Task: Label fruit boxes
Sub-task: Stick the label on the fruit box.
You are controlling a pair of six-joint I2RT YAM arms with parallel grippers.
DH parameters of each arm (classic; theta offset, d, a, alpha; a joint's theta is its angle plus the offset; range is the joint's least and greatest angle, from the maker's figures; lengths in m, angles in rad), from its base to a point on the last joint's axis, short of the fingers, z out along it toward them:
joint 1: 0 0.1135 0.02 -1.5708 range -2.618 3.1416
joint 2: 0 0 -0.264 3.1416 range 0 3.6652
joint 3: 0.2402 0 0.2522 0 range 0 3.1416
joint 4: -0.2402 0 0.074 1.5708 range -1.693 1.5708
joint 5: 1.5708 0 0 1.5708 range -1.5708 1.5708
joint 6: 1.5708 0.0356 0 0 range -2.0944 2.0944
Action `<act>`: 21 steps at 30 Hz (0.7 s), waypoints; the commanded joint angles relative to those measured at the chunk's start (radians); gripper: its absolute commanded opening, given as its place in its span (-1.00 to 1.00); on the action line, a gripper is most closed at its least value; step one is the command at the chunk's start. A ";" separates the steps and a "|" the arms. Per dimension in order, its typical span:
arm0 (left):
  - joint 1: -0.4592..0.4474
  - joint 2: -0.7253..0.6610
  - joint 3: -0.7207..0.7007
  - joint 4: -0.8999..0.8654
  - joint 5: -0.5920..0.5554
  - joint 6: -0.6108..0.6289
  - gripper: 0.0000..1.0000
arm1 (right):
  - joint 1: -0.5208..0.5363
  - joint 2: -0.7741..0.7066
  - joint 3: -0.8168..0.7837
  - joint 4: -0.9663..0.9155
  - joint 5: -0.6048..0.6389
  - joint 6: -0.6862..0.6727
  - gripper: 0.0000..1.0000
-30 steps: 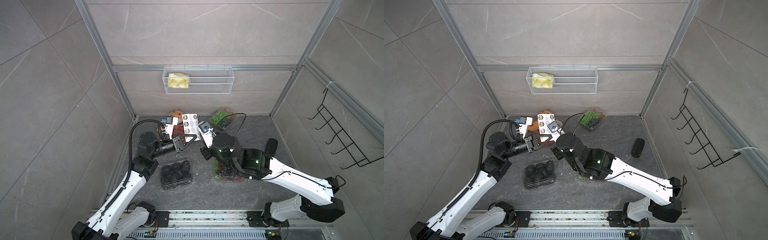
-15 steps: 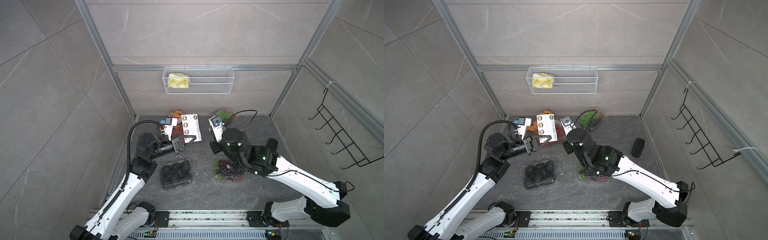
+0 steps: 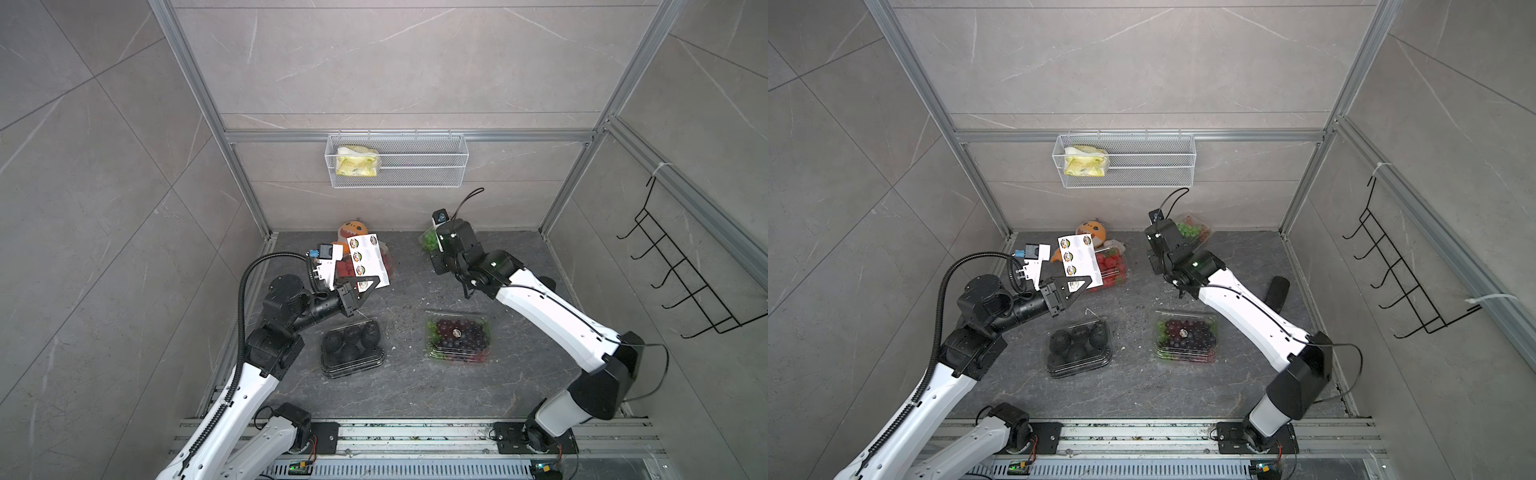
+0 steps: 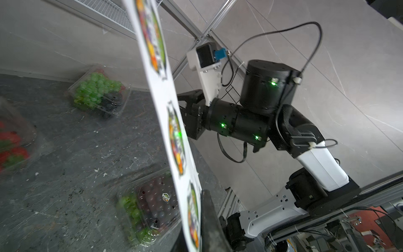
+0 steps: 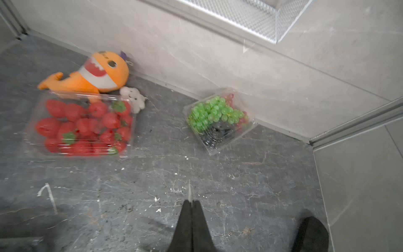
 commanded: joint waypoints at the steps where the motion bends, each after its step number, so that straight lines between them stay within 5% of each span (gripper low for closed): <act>1: -0.002 -0.014 0.050 -0.084 -0.055 0.084 -1.00 | -0.074 0.119 0.110 -0.051 -0.022 -0.002 -1.00; 11: -0.002 0.033 0.079 -0.144 -0.073 0.134 -1.00 | -0.230 0.594 0.607 -0.163 0.026 -0.071 -1.00; 17: -0.001 0.071 0.098 -0.157 -0.061 0.135 -1.00 | -0.256 0.929 1.128 -0.355 0.072 -0.118 -1.00; 21: 0.000 0.087 0.117 -0.175 -0.058 0.132 -1.00 | -0.269 0.986 1.168 -0.313 0.074 -0.145 -1.00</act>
